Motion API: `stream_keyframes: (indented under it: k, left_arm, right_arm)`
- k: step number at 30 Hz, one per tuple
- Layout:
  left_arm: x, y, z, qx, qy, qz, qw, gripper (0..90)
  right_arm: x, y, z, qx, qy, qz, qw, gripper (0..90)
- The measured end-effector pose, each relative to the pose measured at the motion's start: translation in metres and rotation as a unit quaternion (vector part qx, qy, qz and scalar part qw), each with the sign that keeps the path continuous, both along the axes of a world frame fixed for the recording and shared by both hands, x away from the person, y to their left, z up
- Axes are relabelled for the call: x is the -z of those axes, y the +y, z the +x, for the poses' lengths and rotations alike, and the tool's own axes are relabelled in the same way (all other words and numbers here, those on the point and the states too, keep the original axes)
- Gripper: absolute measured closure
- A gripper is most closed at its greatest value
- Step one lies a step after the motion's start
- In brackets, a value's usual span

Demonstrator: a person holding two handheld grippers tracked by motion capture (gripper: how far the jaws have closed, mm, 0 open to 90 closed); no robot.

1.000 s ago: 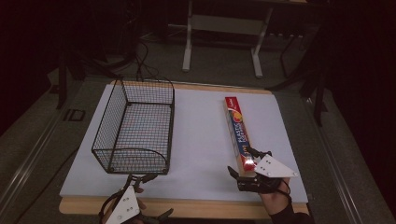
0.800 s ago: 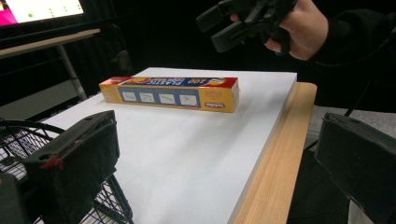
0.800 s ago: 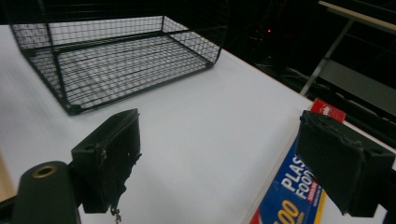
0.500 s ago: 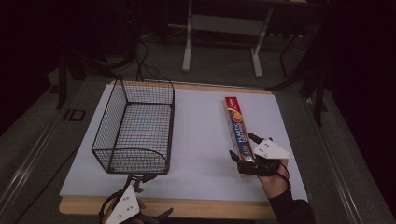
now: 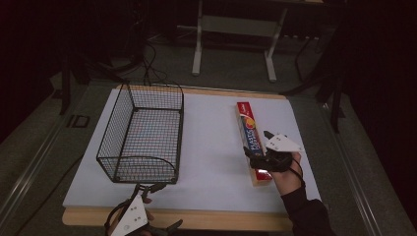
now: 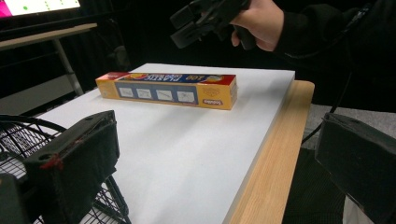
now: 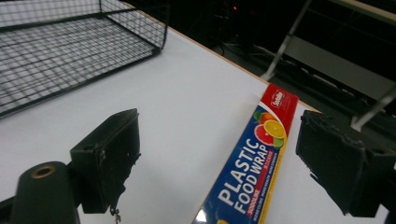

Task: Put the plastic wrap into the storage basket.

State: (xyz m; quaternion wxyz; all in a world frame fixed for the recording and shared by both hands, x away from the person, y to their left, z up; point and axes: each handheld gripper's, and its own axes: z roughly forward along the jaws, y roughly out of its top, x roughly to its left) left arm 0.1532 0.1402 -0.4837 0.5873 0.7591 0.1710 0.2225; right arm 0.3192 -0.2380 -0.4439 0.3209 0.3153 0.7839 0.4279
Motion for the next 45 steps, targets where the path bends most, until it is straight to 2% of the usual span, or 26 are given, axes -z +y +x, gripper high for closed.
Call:
stream_keyframes:
  k: [5,10,12,16,26,31,35,37,41,45]
  left_arm:
    - [0.0,-0.001,-0.001,0.002,0.001,0.001,1.0,0.2]
    - [0.0,-0.001,-0.001,0.004,0.001,0.003,1.0,0.2]
    - [0.0,-0.001,-0.001,0.004,0.001,0.002,1.0,0.2]
    - [0.0,-0.001,-0.001,0.004,0.002,0.002,1.0,0.2]
    - [0.0,-0.001,-0.001,0.005,0.002,0.003,1.0,0.2]
    - [0.0,-0.001,-0.001,0.006,0.002,0.005,1.0,0.2]
    - [0.0,-0.001,-0.001,0.006,0.003,0.002,1.0,0.2]
    - [0.0,-0.001,-0.001,0.007,0.004,0.002,1.0,0.2]
    - [0.0,-0.001,-0.001,0.008,0.005,0.003,1.0,0.2]
    - [0.0,-0.001,0.0,0.008,0.007,0.001,0.9999,0.2]
  right_arm:
    - [0.004,0.004,0.017,0.004,0.024,-0.001,0.9997,13.7]
    - [0.007,0.01,0.03,0.015,0.026,-0.017,0.9994,13.6]
    - [0.007,0.011,0.035,0.018,0.027,-0.016,0.9994,13.7]
    - [0.005,0.011,0.047,0.024,0.045,-0.013,0.9986,14.0]
    - [0.007,0.008,0.075,0.064,0.077,-0.004,0.995,13.2]
    - [0.01,0.009,0.086,0.084,0.105,-0.007,0.9909,13.0]
    - [0.012,0.01,0.093,0.089,0.114,-0.014,0.9894,13.9]
    - [0.014,0.01,0.097,0.1,0.135,-0.021,0.9855,13.9]
    - [0.017,0.01,0.104,0.115,0.17,-0.02,0.9786,11.9]
    - [0.019,0.011,0.111,0.128,0.194,-0.03,0.9722,10.8]
